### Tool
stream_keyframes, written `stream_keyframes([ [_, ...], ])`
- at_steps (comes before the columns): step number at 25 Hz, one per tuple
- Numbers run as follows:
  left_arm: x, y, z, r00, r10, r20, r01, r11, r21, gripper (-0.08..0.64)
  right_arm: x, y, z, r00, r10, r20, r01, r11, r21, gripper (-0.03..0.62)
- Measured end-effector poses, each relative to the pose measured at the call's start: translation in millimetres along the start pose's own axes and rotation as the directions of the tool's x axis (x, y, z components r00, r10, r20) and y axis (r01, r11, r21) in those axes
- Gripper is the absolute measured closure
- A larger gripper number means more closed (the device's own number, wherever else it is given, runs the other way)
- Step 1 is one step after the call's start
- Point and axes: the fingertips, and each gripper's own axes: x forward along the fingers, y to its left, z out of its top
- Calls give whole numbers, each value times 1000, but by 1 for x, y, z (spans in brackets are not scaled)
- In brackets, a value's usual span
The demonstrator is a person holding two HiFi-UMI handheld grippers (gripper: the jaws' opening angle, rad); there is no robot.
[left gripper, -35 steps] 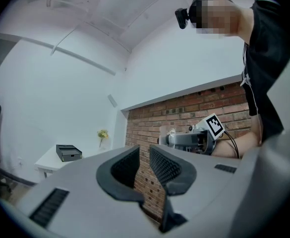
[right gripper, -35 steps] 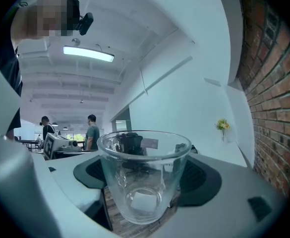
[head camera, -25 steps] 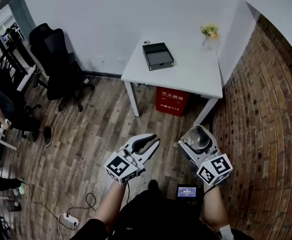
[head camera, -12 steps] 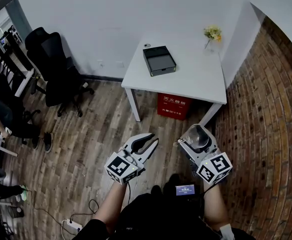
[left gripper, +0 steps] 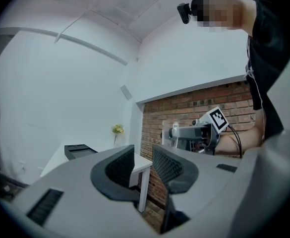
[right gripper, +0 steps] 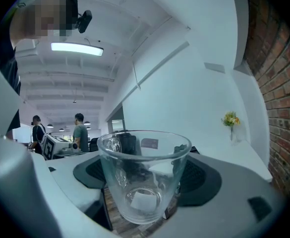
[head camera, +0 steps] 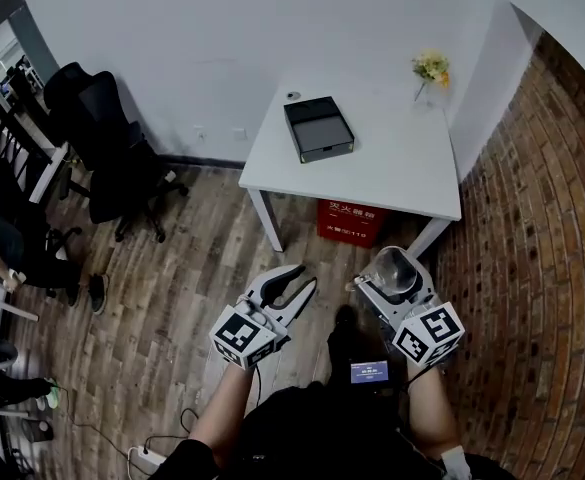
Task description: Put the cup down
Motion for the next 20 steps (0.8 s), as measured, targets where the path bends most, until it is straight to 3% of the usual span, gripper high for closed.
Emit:
stream_keyframes([
  [8, 76, 55, -4, 999, 22, -37, -22, 1000, 3, 396, 61, -76, 7, 999, 41, 0, -41, 999, 3, 183],
  [20, 186, 151, 28, 995, 94, -12, -94, 995, 16, 393, 156, -184, 43, 994, 113, -8, -114, 993, -15, 183],
])
